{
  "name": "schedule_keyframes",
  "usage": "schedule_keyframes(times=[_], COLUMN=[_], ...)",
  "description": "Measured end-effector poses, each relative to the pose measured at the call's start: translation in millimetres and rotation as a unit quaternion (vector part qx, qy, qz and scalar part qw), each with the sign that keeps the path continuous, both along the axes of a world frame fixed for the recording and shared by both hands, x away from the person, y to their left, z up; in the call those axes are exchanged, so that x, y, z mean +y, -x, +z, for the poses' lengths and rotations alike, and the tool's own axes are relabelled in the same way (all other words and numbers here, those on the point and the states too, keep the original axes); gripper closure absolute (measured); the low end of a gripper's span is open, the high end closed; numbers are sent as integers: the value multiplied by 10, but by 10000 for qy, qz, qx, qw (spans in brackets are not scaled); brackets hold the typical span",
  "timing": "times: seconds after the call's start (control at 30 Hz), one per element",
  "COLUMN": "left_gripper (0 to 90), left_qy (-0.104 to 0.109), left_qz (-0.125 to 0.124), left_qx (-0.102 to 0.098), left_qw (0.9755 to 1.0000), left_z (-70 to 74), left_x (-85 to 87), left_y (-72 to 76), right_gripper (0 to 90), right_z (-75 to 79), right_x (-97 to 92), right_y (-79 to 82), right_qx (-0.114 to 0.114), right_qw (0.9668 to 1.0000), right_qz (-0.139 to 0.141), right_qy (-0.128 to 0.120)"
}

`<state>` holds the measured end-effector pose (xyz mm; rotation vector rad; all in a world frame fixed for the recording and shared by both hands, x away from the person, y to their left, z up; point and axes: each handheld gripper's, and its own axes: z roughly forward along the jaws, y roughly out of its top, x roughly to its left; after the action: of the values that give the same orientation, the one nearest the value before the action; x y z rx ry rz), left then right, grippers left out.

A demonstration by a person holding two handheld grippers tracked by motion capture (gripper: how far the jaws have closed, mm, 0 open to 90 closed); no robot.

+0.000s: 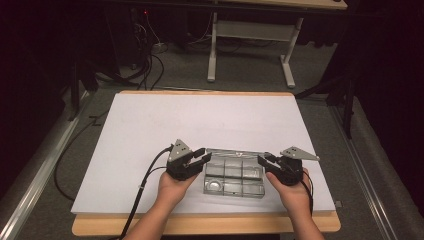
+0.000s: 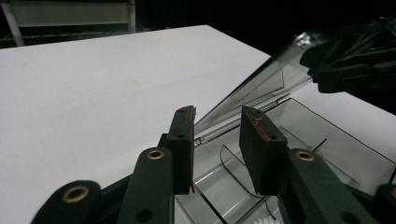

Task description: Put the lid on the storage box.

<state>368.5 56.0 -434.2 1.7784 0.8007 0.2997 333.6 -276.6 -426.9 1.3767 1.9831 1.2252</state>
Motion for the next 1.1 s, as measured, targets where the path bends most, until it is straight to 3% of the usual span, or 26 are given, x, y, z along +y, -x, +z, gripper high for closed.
schedule_keyframes(times=[0.17,0.7,1.1], left_gripper=[658,647,650], left_qy=[0,-277,-361], left_qz=[0,-164,-123], left_qx=[22,-84,-118], left_qw=[10000,9994,9992], left_z=[-38,-233,-284], left_x=[41,105,136], left_y=[36,243,282], right_gripper=[641,625,629], right_z=[-34,-207,-267], right_x=[4,-12,-50], right_y=[46,237,301], right_qx=[13,72,-3], right_qw=[10000,9998,9993], right_qz=[3,-64,-266], right_qy=[50,186,272])
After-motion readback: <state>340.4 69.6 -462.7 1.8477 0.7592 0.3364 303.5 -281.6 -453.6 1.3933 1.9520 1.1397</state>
